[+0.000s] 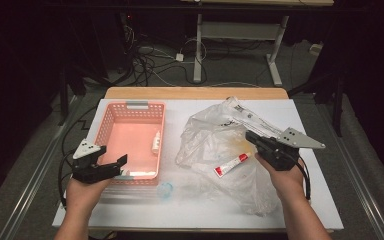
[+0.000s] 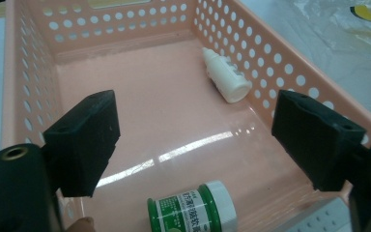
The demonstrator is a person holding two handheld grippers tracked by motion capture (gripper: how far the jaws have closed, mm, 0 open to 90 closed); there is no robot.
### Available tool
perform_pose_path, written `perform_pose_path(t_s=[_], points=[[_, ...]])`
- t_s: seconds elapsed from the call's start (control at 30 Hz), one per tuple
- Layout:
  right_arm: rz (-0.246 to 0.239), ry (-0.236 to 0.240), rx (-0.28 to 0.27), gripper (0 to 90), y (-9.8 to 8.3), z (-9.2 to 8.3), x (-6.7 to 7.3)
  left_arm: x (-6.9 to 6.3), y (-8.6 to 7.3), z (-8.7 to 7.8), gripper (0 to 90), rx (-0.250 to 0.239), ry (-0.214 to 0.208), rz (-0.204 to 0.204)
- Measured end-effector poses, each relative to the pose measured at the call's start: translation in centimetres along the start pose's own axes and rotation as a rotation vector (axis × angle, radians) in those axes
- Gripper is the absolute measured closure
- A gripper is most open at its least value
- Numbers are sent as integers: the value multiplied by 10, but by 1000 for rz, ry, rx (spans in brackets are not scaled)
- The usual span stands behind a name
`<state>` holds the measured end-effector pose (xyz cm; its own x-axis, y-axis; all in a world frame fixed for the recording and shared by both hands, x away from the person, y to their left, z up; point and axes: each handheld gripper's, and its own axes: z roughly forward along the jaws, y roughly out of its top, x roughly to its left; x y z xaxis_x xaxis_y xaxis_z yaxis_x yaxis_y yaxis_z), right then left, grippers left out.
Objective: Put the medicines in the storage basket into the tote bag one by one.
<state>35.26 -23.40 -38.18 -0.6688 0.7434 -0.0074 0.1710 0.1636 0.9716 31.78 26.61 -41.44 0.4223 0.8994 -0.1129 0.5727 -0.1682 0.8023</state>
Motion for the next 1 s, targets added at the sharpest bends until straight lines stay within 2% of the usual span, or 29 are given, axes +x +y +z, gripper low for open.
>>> perform_pose_path(t_s=[0.1,0.13,0.2,0.27,0.33,0.43,0.5,0.6,0.67,0.8,0.87,0.93,1.0], points=[[-4,2,-5,900,0,0,0,2,3,2,269,11,-23,-32],[-1,1,-6,900,0,0,0,1,4,4,283,26,-19,-31],[-1,-2,-5,900,0,0,-1,-1,6,7,370,62,16,-29],[5,0,-7,900,0,-1,-1,-1,7,8,412,91,12,-34],[5,0,-7,900,0,-1,-1,-2,6,10,493,119,11,-12],[3,0,-6,900,0,0,-1,-4,7,12,542,160,17,14],[0,-1,-3,900,0,1,0,-7,8,12,613,175,29,27],[-3,0,-4,900,0,1,0,-6,11,12,657,201,26,19],[-1,-2,-6,900,1,0,0,-3,13,12,712,225,5,11],[-1,-2,-11,900,1,-2,-1,0,14,14,814,293,-6,4],[0,-2,-14,900,2,-2,-1,0,14,15,873,338,-1,17],[2,-3,-18,900,2,-3,-1,-1,15,15,878,368,5,23],[2,-3,-20,900,3,-3,-1,-2,15,16,878,408,-13,28]])
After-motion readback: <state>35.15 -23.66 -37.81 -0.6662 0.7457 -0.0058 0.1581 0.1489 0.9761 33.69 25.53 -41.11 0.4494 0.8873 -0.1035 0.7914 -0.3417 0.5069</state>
